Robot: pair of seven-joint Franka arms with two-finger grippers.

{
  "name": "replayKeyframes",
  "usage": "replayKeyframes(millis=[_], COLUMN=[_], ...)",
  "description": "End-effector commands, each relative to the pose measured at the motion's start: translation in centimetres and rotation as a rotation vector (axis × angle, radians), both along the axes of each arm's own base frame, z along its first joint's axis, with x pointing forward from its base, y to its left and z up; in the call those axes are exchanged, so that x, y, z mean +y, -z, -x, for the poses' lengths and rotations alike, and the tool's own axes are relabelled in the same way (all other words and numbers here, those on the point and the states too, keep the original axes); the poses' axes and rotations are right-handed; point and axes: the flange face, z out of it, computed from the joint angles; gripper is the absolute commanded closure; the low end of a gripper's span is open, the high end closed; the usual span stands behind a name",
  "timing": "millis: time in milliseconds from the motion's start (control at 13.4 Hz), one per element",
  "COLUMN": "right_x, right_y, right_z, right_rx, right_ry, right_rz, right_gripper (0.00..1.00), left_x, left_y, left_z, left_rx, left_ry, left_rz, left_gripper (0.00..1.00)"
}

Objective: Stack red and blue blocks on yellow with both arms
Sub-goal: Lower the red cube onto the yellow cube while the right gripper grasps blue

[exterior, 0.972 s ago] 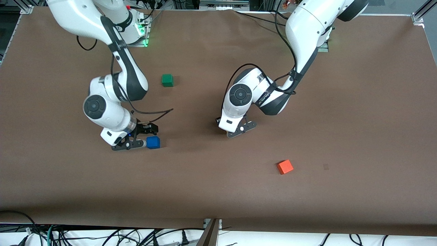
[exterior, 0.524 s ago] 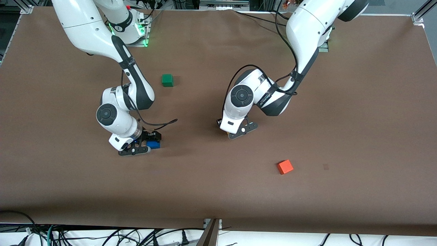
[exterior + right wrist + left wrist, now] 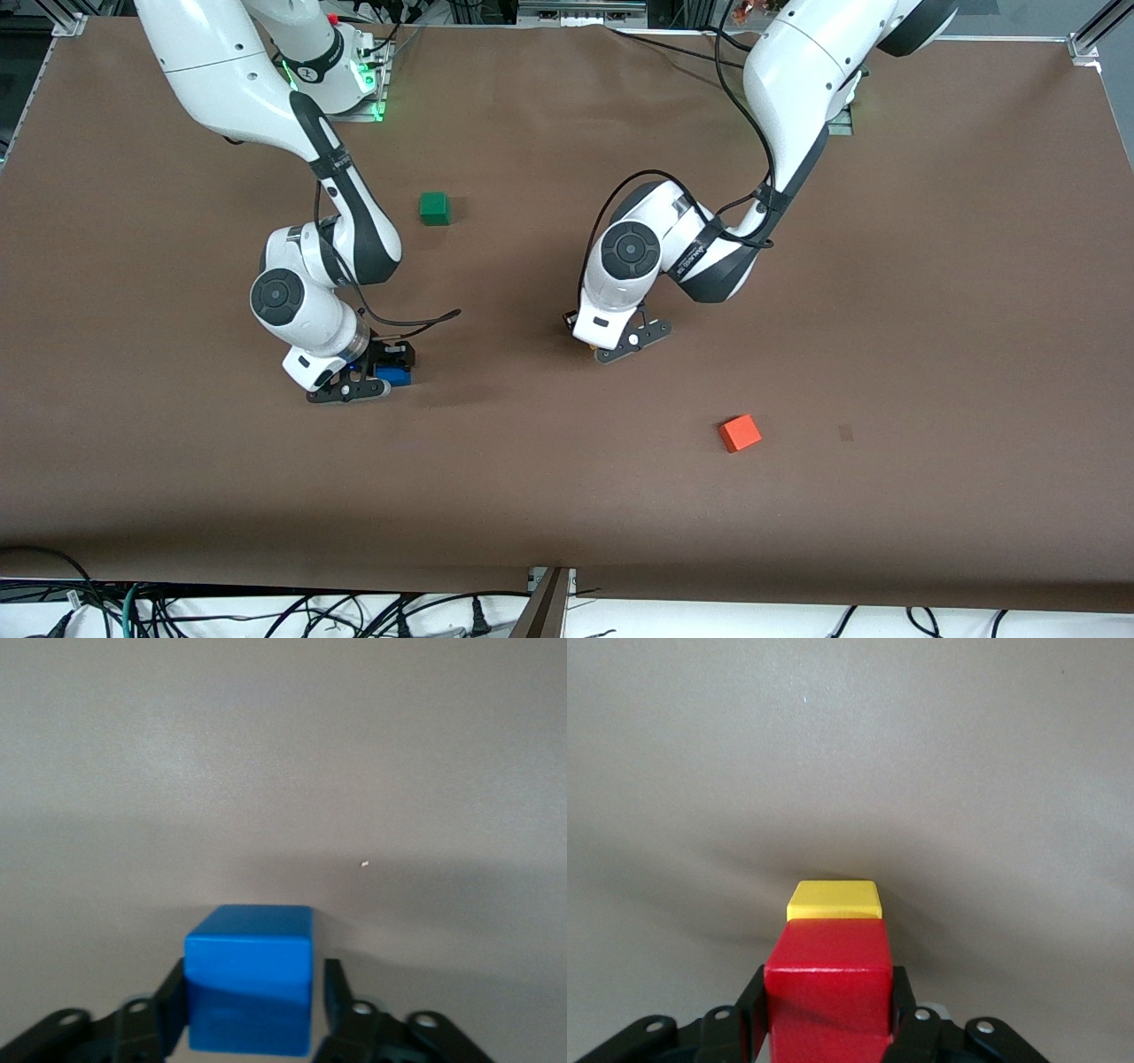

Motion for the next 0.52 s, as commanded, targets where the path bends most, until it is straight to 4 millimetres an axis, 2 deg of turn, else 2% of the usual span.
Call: replayKeyframes(millis=[0, 75, 224, 449], right_x=[0.6, 1.2, 1.8, 2.6], right_y=[-1.4, -2.0, -3.9, -7.2], right_z=[0.0, -0.2, -1.2, -2.7], right_rx=[0.000, 0.006, 0.031, 0.062], right_ry=[0.006, 0.003, 0.016, 0.022], right_rz=[-0.016, -0.018, -0.021, -0.025], right_gripper=[0.51, 0.51, 0.51, 0.51], left_x=[-0.5, -0.5, -0.5, -0.6], left_y=[0.2, 0.2, 0.2, 0.2], left_z=[-0.5, -0.5, -0.5, -0.5], left_rx=[-0.043, -0.043, -0.042, -0.039], left_ry=[0.024, 0.024, 0.018, 0.018], left_rz=[-0.031, -0.031, -0.030, -0.029], left_gripper=[0.68, 0.63, 0.15, 0.00])
